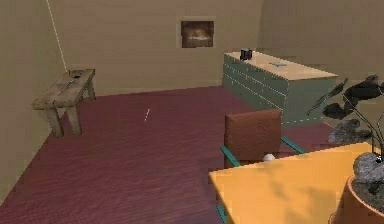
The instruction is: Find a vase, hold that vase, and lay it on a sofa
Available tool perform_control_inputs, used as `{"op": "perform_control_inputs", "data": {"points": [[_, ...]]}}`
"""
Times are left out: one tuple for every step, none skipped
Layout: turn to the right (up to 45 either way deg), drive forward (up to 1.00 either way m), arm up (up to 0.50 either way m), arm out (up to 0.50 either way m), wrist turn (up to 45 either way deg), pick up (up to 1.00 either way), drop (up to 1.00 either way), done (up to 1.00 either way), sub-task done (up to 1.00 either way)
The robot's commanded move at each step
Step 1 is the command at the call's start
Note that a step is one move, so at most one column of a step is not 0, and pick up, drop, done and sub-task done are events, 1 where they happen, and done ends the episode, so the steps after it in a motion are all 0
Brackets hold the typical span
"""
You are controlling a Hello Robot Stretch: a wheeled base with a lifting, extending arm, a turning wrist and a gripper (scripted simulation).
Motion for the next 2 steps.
{"op": "perform_control_inputs", "data": {"points": [[0.0,0.0,0.0,0.0,0.0,1.0,0.0,0.0,0.0],[0.0,0.0,0.1,0.0,0.0,0.0,0.0,0.0,0.0]]}}
